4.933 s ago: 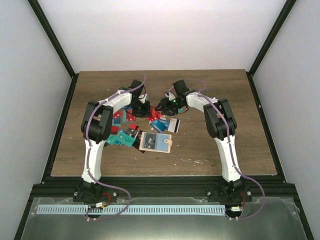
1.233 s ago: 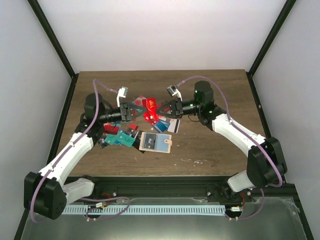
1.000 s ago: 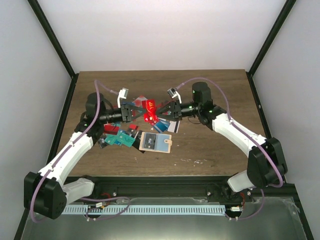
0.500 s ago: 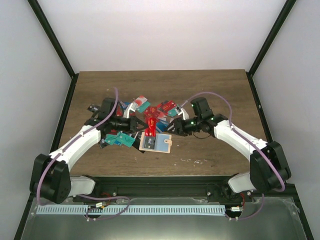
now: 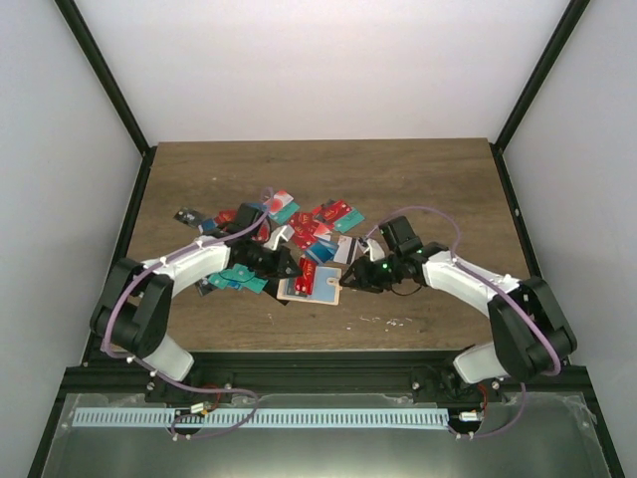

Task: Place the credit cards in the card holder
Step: Insert the credit card into the card holder.

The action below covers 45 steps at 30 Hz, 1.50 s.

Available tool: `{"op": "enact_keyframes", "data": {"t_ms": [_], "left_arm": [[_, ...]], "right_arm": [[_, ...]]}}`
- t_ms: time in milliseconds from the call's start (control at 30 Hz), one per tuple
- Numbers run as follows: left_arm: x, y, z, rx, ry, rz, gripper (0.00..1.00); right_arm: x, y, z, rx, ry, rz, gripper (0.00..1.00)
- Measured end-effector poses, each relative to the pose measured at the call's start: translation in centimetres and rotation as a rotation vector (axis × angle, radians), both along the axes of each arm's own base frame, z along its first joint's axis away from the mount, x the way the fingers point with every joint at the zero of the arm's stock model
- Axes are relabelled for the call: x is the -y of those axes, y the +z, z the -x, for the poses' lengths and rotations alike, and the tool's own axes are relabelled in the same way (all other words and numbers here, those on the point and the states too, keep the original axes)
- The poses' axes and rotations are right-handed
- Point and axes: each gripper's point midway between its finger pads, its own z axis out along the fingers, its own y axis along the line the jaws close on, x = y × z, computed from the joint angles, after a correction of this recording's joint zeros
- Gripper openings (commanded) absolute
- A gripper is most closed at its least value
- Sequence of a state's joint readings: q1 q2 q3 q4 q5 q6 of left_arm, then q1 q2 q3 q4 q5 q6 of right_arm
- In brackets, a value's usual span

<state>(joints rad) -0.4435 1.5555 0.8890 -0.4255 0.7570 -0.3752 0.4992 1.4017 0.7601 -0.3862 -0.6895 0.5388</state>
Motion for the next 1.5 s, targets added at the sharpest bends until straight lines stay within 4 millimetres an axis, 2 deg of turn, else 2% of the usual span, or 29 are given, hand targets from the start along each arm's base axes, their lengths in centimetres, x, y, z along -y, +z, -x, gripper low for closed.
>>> {"op": "enact_keyframes", "data": {"t_ms": [233, 500, 733, 967, 1200, 1500], "left_arm": [[0.2, -2.6, -0.8, -0.020, -0.001, -0.072, 0.04], [0.4, -3.4, -2.6, 0.003, 0.017, -0.107, 0.04], [0.4, -4.7, -2.6, -0.025, 0.014, -0.118, 0.04], [0.6, -4.8, -2.6, -0.025, 0.010, -0.108, 0.04], [0.8, -4.7, -2.6, -0.023, 0.008, -0.090, 0.04], [1.0, -5.2, -2.0, -0.048, 0.014, -0.060, 0.04]], "right_arm": [[-0.1, -2.3, -0.3, -0.036, -0.002, 0.021, 0.33], [-0.1, -4.2, -0.5, -0.077, -0.014, 0.042, 0.31], [-0.2, -5.5, -0.5, -0.107, -0.019, 0.055, 0.30], [-0.4, -5.9, -0.8, -0.110, -0.022, 0.049, 0.30], [-0.6, -7.2, -0.6, -0.150, -0.027, 0.037, 0.28], [-1.2, -7.2, -0.5, -0.165, -0.023, -0.009, 0.28]]}}
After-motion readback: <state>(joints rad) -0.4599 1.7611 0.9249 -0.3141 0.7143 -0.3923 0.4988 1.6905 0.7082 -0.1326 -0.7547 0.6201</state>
